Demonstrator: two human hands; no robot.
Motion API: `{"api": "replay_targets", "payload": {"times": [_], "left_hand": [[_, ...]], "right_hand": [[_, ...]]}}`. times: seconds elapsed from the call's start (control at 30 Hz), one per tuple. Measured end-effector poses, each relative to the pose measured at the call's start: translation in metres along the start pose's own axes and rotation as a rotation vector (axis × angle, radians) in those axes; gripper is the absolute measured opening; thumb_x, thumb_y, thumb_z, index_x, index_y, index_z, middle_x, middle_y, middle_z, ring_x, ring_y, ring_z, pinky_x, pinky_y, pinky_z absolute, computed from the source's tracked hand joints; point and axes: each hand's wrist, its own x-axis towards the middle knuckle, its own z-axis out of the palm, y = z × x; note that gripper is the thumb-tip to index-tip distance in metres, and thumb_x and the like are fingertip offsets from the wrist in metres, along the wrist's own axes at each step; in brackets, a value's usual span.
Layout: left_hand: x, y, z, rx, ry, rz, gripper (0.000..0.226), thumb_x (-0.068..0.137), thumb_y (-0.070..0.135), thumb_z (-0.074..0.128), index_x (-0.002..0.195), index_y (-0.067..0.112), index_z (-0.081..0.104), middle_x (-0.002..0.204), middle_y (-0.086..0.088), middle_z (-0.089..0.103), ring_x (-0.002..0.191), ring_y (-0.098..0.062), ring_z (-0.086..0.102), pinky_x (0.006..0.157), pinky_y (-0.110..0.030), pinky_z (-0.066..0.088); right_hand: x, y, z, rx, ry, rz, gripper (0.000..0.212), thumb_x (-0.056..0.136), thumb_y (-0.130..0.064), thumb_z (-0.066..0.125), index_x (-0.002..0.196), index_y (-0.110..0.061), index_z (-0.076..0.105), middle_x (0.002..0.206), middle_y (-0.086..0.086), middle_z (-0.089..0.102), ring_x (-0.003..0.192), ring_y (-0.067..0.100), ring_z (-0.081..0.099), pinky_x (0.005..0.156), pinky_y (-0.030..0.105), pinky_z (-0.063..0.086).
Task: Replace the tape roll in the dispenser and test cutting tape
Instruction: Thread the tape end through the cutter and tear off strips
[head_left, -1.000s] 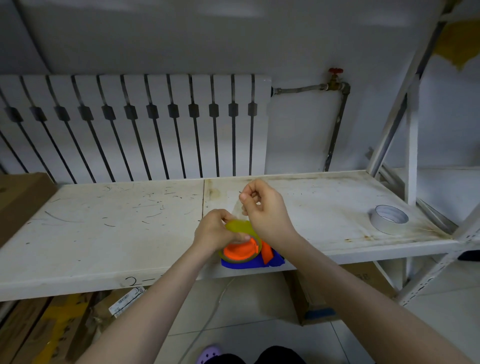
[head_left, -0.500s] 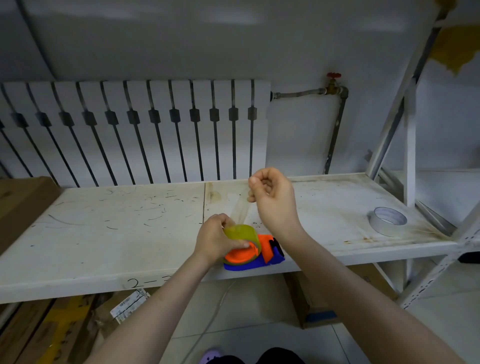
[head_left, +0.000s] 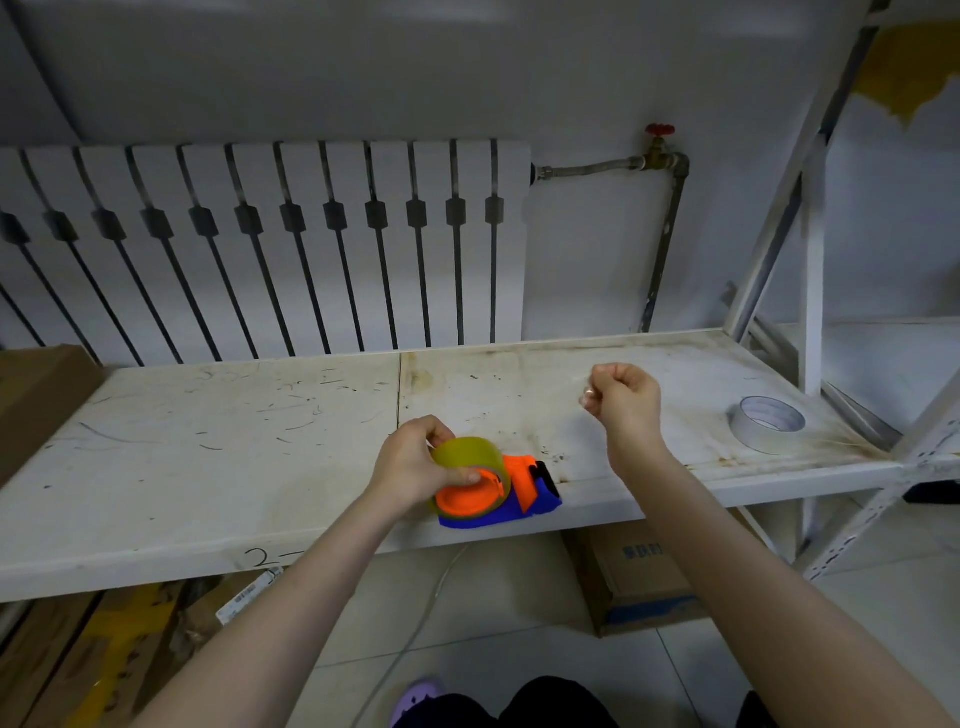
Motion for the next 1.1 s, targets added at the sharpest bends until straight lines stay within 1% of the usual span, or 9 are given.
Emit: {"api": "replay_targets", "payload": {"times": [0.17,0.33,0.47,0.57,0.67,0.8,0.9,1.0,1.1], "left_hand": [[0.000,0.001,-0.002,0.020,-0.022,0.015,0.053,0.053,0.038,0.089,0.092,0.018,0.060,0.099,-0.002,0.063,0.089,-0.020,0.055,0.067,-0.032,0.048],[-0.001,0.000,-0.001,0.035,-0.019,0.011,0.052,0.055,0.039,0.088,0.094,0.018,0.059,0.099,0.000,0.061,0.090,-0.019,0.055,0.066,-0.030,0.049],[-0.004,0.001,0.000,0.056,-0.006,0.023,0.051,0.058,0.036,0.087,0.095,0.015,0.059,0.099,-0.002,0.061,0.091,-0.020,0.054,0.071,-0.035,0.050],[-0.004,0.003,-0.002,0.118,-0.021,0.025,0.057,0.058,0.038,0.086,0.102,0.016,0.058,0.104,-0.003,0.058,0.095,-0.019,0.053,0.075,-0.032,0.047],[-0.005,0.013,0.003,0.142,-0.007,0.087,0.063,0.060,0.043,0.083,0.113,0.022,0.058,0.110,0.000,0.054,0.102,-0.018,0.051,0.083,-0.031,0.046],[-0.004,0.028,0.010,0.290,-0.030,0.112,0.053,0.062,0.048,0.078,0.108,0.026,0.061,0.110,0.003,0.058,0.099,-0.017,0.054,0.081,-0.033,0.050],[-0.002,0.032,0.010,0.331,-0.027,0.078,0.049,0.061,0.047,0.078,0.102,0.026,0.060,0.105,0.004,0.057,0.092,-0.016,0.052,0.078,-0.034,0.051],[-0.001,0.034,0.010,0.316,-0.039,0.059,0.048,0.059,0.045,0.080,0.098,0.026,0.059,0.100,0.005,0.056,0.088,-0.016,0.050,0.076,-0.035,0.052],[-0.002,0.032,0.007,0.321,-0.059,0.029,0.049,0.057,0.047,0.081,0.096,0.027,0.058,0.098,0.007,0.056,0.088,-0.017,0.052,0.077,-0.037,0.053]], "right_hand": [[0.013,0.032,-0.018,0.005,0.068,0.144,0.018,0.094,-0.003,0.049,0.078,-0.006,0.057,0.072,0.005,0.052,0.066,0.013,0.054,0.071,0.022,0.054],[0.024,0.062,-0.031,0.061,0.161,0.327,0.009,0.094,-0.005,0.050,0.093,-0.002,0.059,0.077,0.007,0.056,0.066,0.014,0.057,0.070,0.023,0.054],[0.022,0.068,-0.030,0.085,0.145,0.396,0.028,0.094,-0.003,0.048,0.066,-0.007,0.053,0.065,0.006,0.050,0.058,0.014,0.052,0.064,0.022,0.051],[0.021,0.050,-0.025,0.098,0.102,0.334,0.023,0.093,-0.003,0.046,0.072,-0.007,0.054,0.066,0.004,0.048,0.059,0.013,0.049,0.061,0.021,0.050],[0.015,0.023,-0.017,0.150,-0.006,0.222,0.014,0.093,-0.003,0.047,0.081,-0.006,0.054,0.067,0.005,0.046,0.061,0.013,0.045,0.064,0.022,0.048],[-0.002,-0.007,-0.005,-0.028,-0.162,0.031,0.012,0.085,-0.002,0.061,0.081,-0.009,0.053,0.067,0.004,0.051,0.061,0.013,0.050,0.065,0.024,0.050],[-0.010,-0.024,-0.001,-0.028,-0.225,-0.089,0.021,0.083,0.004,0.062,0.077,-0.012,0.050,0.064,0.003,0.052,0.056,0.012,0.051,0.058,0.020,0.049],[-0.019,-0.035,0.005,-0.048,-0.315,-0.197,0.017,0.083,0.002,0.064,0.079,-0.010,0.053,0.067,0.004,0.054,0.058,0.012,0.054,0.055,0.017,0.051],[-0.016,-0.031,0.003,-0.055,-0.275,-0.197,0.015,0.083,0.001,0.065,0.080,-0.010,0.054,0.069,0.004,0.055,0.061,0.012,0.056,0.056,0.017,0.052]]}}
